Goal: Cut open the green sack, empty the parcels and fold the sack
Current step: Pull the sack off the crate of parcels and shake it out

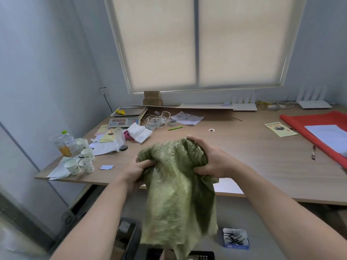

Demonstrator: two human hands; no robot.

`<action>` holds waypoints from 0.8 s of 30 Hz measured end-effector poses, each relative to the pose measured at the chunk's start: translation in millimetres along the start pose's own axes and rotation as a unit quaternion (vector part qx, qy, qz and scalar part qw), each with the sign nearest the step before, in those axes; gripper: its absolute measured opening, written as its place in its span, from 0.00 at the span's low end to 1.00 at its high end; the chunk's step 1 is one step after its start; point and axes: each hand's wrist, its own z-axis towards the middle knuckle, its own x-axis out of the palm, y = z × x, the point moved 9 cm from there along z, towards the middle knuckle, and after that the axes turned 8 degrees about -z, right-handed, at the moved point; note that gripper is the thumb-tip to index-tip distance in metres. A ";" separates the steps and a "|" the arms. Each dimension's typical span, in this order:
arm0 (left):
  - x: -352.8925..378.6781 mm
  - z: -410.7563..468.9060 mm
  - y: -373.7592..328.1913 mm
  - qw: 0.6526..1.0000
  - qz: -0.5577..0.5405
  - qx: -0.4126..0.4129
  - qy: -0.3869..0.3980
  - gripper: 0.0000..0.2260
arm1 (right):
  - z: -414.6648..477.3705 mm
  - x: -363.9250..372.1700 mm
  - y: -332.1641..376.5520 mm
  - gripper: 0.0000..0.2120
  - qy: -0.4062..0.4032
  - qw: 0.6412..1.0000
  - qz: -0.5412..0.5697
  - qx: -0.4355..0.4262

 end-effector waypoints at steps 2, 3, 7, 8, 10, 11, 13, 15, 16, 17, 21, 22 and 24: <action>-11.0 1.3 0.9 0.998 -0.055 0.008 0.004 0.30 | -1.4 -4.9 -5.0 0.40 -0.050 0.998 -0.008 0.023; -12.0 -1.3 -0.1 0.997 -0.079 0.012 0.014 0.38 | -1.7 -5.9 -10.5 0.37 -0.076 0.996 -0.009 0.040; 4.6 -13.1 5.0 0.992 -0.011 0.030 0.125 0.65 | -5.0 5.7 -22.3 0.33 -0.130 0.989 0.009 0.076; 7.0 -15.0 5.6 0.989 0.051 0.047 0.134 0.64 | -5.9 9.7 -26.1 0.32 -0.137 0.986 0.014 0.089; 6.6 -18.5 4.5 0.969 0.195 0.094 0.115 0.61 | -9.9 20.8 -36.7 0.31 -0.150 0.979 0.055 0.123; 4.2 -18.2 4.4 0.955 0.253 0.120 0.101 0.58 | -13.3 27.6 -42.3 0.31 -0.154 0.973 0.094 0.141; 1.7 -19.1 1.7 0.933 0.312 0.163 0.079 0.51 | -20.6 40.8 -51.2 0.32 -0.167 0.953 0.188 0.170; -1.1 -22.1 -0.9 0.913 0.354 0.194 0.052 0.45 | -27.6 51.9 -55.9 0.32 -0.184 0.920 0.291 0.188; -2.1 -23.7 -2.4 0.903 0.373 0.208 0.034 0.43 | -31.4 56.4 -57.7 0.32 -0.192 0.897 0.348 0.194; -2.4 -26.2 -3.5 0.897 0.385 0.218 0.016 0.41 | -35.6 62.2 -58.4 0.35 -0.192 0.871 0.407 0.196; -1.1 -29.2 3.3 0.894 0.386 0.227 -0.019 0.37 | -49.3 73.6 -38.0 0.49 -0.112 0.883 0.429 0.154; 0.6 -29.6 7.0 0.894 0.385 0.228 -0.018 0.36 | -52.6 75.1 -30.9 0.50 -0.091 0.900 0.402 0.140; 2.6 -30.1 16.8 0.899 0.379 0.218 -0.007 0.35 | -59.6 75.0 -22.5 0.51 -0.068 0.938 0.319 0.121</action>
